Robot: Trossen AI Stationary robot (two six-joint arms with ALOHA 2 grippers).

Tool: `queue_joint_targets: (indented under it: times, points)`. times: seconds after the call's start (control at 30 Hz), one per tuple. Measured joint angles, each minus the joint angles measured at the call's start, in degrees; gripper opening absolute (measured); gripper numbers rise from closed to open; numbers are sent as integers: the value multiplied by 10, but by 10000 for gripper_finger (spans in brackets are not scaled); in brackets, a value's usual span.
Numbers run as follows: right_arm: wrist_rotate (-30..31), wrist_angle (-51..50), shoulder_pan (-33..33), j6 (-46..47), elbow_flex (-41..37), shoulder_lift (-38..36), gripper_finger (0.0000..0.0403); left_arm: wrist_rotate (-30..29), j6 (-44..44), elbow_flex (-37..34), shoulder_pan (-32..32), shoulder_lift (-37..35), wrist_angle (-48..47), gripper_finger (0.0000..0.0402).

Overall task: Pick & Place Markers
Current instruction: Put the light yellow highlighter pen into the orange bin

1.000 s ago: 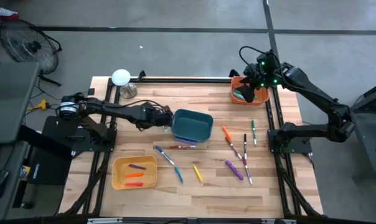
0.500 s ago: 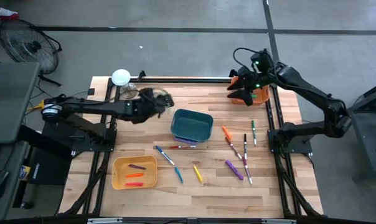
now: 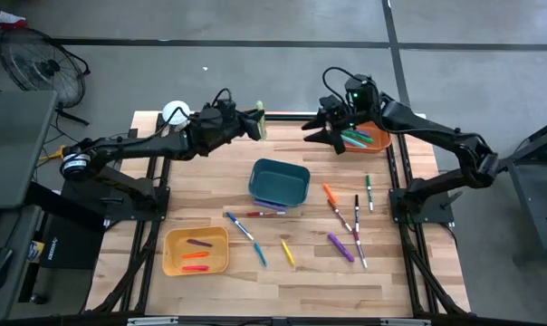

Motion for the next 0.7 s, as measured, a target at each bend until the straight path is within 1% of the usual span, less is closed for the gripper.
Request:
queue_joint_targets:
  times: [0.17,0.33,0.5,0.7]
  points:
    - [-2,117,4,72,0,48,208,57,20,0,20,0,38,52]
    - [-2,238,3,142,0,90,208,71,37,0,20,0,41,52]
    - [-2,304,7,181,0,136,208,82,43,0,20,0,41,52]
    - [18,372,20,203,0,179,208,96,44,0,20,0,42,52]
